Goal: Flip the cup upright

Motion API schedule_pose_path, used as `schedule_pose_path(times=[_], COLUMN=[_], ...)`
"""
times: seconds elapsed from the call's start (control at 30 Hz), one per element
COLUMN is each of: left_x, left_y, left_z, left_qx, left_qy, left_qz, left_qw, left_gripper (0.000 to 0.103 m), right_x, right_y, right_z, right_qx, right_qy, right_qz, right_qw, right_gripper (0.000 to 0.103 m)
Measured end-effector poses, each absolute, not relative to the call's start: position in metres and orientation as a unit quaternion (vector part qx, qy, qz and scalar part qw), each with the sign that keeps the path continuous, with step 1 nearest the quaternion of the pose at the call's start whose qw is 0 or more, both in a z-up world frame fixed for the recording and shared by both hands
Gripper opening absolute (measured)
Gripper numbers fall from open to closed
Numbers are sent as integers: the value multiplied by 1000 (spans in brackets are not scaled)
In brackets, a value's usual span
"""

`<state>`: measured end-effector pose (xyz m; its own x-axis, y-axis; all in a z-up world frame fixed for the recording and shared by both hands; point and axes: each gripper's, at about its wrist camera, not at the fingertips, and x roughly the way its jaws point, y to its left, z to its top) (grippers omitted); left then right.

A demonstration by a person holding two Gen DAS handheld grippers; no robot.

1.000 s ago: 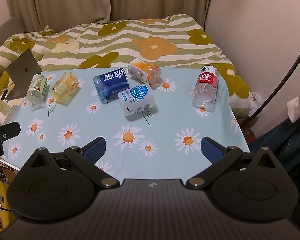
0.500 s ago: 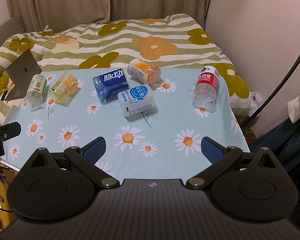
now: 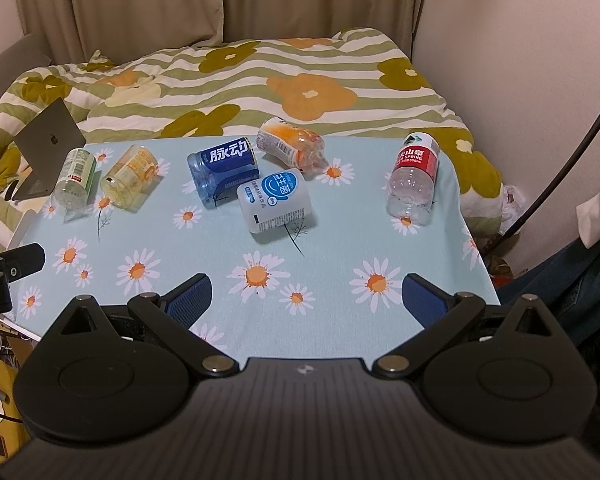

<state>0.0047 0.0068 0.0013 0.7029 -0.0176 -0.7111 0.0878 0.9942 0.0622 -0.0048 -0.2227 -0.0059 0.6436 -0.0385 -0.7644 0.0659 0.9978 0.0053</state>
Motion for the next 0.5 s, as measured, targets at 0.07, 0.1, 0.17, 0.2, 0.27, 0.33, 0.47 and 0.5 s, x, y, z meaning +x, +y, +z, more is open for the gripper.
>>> schedule_pose_path(times=[0.07, 0.1, 0.17, 0.2, 0.27, 0.33, 0.47, 0.5], left_x=[5, 5, 5, 5, 5, 5, 6, 5], left_y=[7, 7, 7, 7, 6, 6, 6, 4], left_z=[1, 1, 1, 1, 1, 1, 1, 1], left_qx=[46, 46, 47, 47, 47, 48, 50, 50], left_qy=[384, 384, 384, 384, 384, 384, 383, 382], left_qz=[-29, -29, -29, -28, -28, -28, -26, -26], left_qw=[922, 922, 922, 922, 922, 922, 922, 922], left_gripper=[103, 103, 103, 103, 103, 103, 103, 103], right_x=[-5, -5, -5, -6, -6, -6, -8, -8], right_y=[-223, -223, -222, -223, -223, -223, -223, -224], right_z=[-6, -5, -6, -5, -5, -4, -4, -4], right_qx=[16, 16, 16, 16, 16, 16, 17, 17], right_qy=[421, 420, 420, 420, 421, 420, 420, 420], right_qz=[-29, -29, -29, -29, -28, -29, -29, -28], right_qw=[907, 907, 907, 907, 907, 907, 907, 907], right_gripper=[103, 103, 103, 103, 103, 103, 103, 103])
